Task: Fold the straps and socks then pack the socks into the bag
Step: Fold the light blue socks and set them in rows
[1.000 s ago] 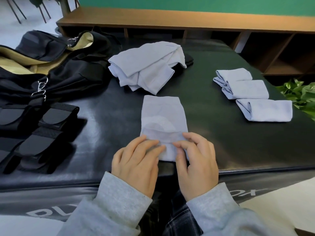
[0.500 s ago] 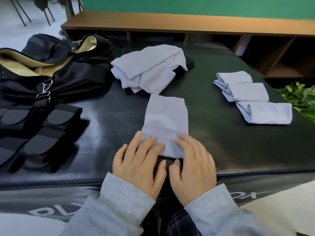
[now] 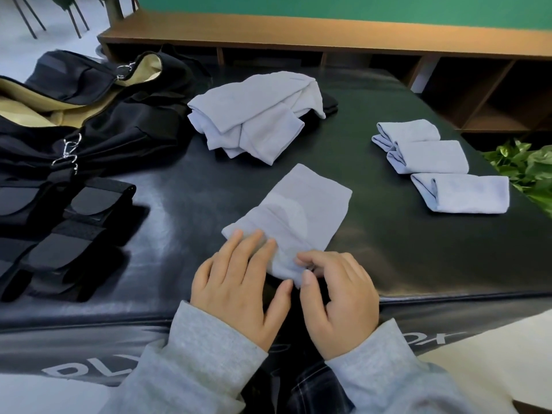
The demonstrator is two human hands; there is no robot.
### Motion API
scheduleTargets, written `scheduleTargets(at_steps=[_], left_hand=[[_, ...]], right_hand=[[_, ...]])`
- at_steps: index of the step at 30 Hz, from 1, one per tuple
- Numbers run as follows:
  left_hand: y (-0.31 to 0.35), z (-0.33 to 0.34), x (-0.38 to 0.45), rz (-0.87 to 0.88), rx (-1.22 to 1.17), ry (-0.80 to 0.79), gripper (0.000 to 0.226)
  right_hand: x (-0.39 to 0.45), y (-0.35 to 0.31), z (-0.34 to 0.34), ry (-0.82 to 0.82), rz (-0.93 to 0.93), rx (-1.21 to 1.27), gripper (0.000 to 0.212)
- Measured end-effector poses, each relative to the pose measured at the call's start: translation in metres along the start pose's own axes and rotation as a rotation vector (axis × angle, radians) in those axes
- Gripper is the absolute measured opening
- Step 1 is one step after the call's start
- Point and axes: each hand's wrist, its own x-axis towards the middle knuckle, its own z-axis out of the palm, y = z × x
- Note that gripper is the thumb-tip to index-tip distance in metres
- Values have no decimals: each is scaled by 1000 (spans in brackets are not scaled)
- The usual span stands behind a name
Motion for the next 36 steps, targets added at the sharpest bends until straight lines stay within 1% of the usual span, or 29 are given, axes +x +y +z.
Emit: scheduleTargets(at_steps=[4, 8, 9, 13, 18, 20, 22, 25, 29, 33, 36], left_hand=[[-3, -1, 0, 56, -76, -19, 38], [-1, -4, 1, 30, -108, -27, 52], [-1, -4, 1, 26, -112, -22, 53], [-2, -3, 0, 31, -120, -6, 37], [-1, 0, -1, -4, -115, 7, 17], [-2, 2, -1, -4, -113, 21, 12], [-3, 4, -1, 7, -116, 43, 16], [-3, 6, -1, 22, -105, 78, 27], [-1, 5, -2, 5, -71, 61, 37], [1, 2, 0, -14, -66, 34, 39], [2, 0, 1, -34, -45, -32, 32]], right_hand=[[3, 0, -1, 26, 46, 86, 20], [7, 5, -3, 35, -4, 52, 22], [9, 6, -4, 41, -10, 35, 22], [13, 9, -4, 78, 17, -3, 23], [10, 9, -1, 57, 13, -88, 23], [9, 9, 0, 45, 17, -132, 23], [9, 7, 0, 12, 11, -169, 23], [8, 6, 0, -47, -8, -205, 21], [8, 5, 0, -53, 7, -213, 21], [9, 4, 0, -60, 21, -209, 22], [9, 4, 0, -66, 31, -212, 22]])
